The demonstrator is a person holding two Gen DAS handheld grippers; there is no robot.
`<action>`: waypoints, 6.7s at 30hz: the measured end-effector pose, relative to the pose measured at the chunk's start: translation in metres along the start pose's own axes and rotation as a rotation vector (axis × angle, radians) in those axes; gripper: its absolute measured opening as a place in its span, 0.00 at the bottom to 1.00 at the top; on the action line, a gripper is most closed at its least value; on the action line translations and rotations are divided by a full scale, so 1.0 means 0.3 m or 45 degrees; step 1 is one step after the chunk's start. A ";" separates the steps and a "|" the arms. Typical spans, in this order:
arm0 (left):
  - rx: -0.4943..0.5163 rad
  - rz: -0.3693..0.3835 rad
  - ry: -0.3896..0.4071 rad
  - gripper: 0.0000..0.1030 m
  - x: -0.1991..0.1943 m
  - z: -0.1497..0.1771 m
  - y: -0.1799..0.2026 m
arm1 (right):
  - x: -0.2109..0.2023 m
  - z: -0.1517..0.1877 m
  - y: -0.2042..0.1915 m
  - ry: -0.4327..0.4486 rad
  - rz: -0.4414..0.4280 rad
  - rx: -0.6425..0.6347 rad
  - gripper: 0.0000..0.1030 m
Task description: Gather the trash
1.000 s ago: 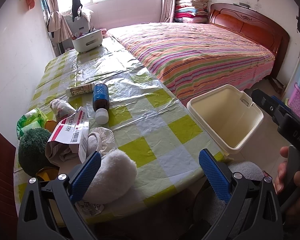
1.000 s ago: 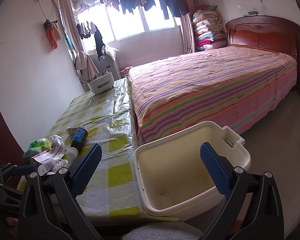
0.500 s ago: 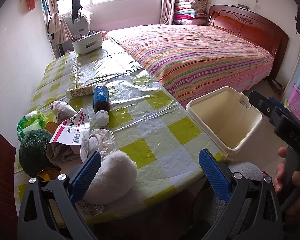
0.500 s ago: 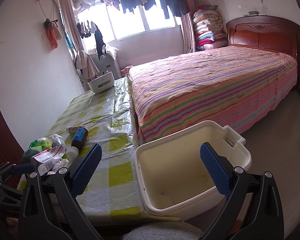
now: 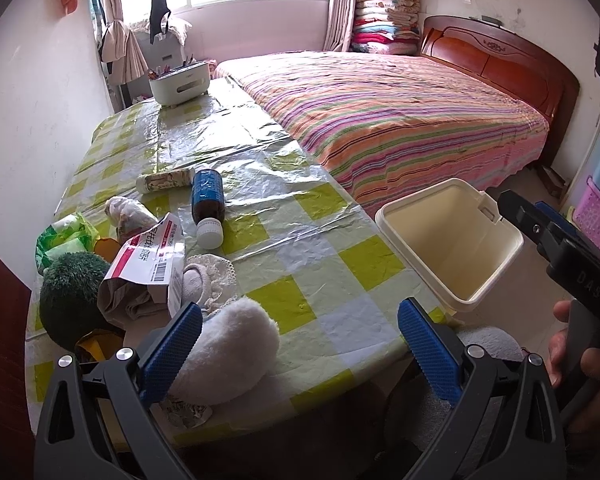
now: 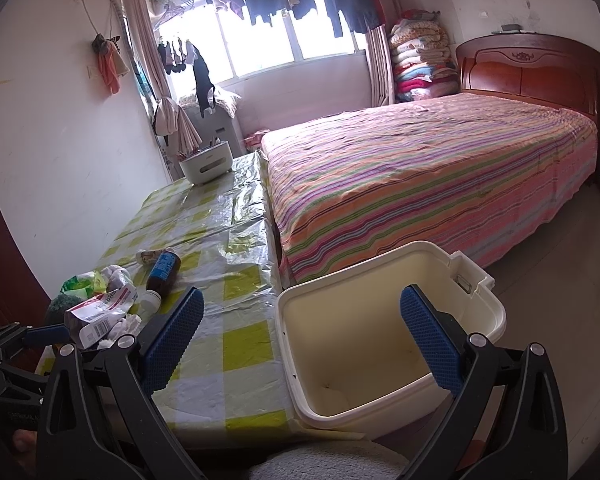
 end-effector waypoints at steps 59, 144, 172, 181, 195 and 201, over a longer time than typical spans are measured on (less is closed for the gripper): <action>-0.412 -0.120 -0.010 0.93 -0.097 0.242 -0.524 | 0.253 0.295 -0.608 -0.433 -0.715 -0.361 0.94; -0.508 -0.445 -0.191 0.70 0.299 0.116 -0.747 | 0.367 0.083 -0.287 -0.129 -0.598 -0.190 0.74; -0.336 -0.100 0.156 0.68 -0.032 -0.080 -0.358 | 0.214 0.025 -0.102 0.096 -0.361 -0.082 0.74; -0.218 0.042 0.153 0.68 -0.035 -0.106 -0.171 | 0.155 0.011 0.077 0.174 -0.105 0.058 0.74; -0.081 0.138 0.176 0.69 -0.079 -0.148 0.021 | 0.182 0.025 0.209 0.135 0.164 0.189 0.80; -0.060 0.147 0.162 0.69 -0.076 -0.159 0.053 | 0.177 0.027 0.228 0.139 0.177 0.225 0.88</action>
Point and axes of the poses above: each gripper's, at about its wrist camera, not at the fingertips, and x roughly the way its jaws point, y to its right, z to its underside, the point moved 5 cm from there along x, roughly the way its jaws point, and after that the axes turned 14 degrees about -z, right-handed, at the moved point
